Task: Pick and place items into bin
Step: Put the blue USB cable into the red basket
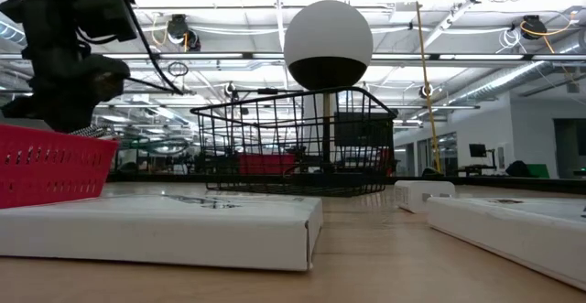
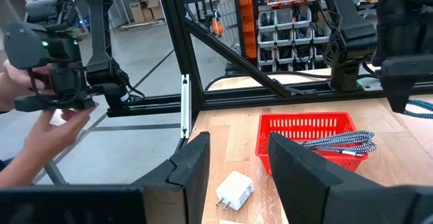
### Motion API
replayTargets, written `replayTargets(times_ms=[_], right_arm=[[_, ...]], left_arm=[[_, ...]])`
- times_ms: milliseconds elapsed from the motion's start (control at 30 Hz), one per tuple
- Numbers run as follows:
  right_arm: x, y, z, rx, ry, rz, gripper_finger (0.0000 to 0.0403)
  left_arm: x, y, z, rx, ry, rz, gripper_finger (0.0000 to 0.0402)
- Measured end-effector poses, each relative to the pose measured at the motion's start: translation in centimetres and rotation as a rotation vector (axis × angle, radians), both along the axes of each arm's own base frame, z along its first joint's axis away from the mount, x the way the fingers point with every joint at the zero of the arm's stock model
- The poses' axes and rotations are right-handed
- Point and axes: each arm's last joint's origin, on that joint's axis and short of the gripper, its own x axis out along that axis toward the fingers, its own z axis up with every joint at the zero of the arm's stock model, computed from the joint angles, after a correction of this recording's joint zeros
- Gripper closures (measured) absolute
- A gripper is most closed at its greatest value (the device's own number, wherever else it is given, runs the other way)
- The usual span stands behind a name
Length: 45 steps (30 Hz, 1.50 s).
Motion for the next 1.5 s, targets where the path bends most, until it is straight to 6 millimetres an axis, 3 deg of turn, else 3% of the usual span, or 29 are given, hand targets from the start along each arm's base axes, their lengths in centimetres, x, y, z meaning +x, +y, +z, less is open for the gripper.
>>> replayTargets(times_ms=[367, 633, 1000, 1200, 1500], right_arm=[[0.0, 0.0, 0.0, 0.0, 0.0, 0.001, 0.0261], [0.0, 0.0, 0.0, 0.0, 0.0, 0.0, 0.0261], [0.0, 0.0, 0.0, 0.0, 0.0, 0.001, 0.0261], [0.0, 0.0, 0.0, 0.0, 0.0, 0.0, 0.0261], [0.0, 0.0, 0.0, 0.0, 0.0, 0.001, 0.0261]], left_arm=[[1.6, -3.5, 4.1, -0.017, -0.128, 0.012, 0.0387], [1.3, -7.6, 4.9, -0.053, -0.152, -0.007, 0.0378], [0.7, -14.0, 4.0, -0.225, -0.126, -0.047, 0.0389], [0.6, -17.4, 3.3, -0.275, -0.189, -0.112, 0.0374], [-0.3, -18.3, 2.1, -0.233, -0.109, -0.054, 0.0382]])
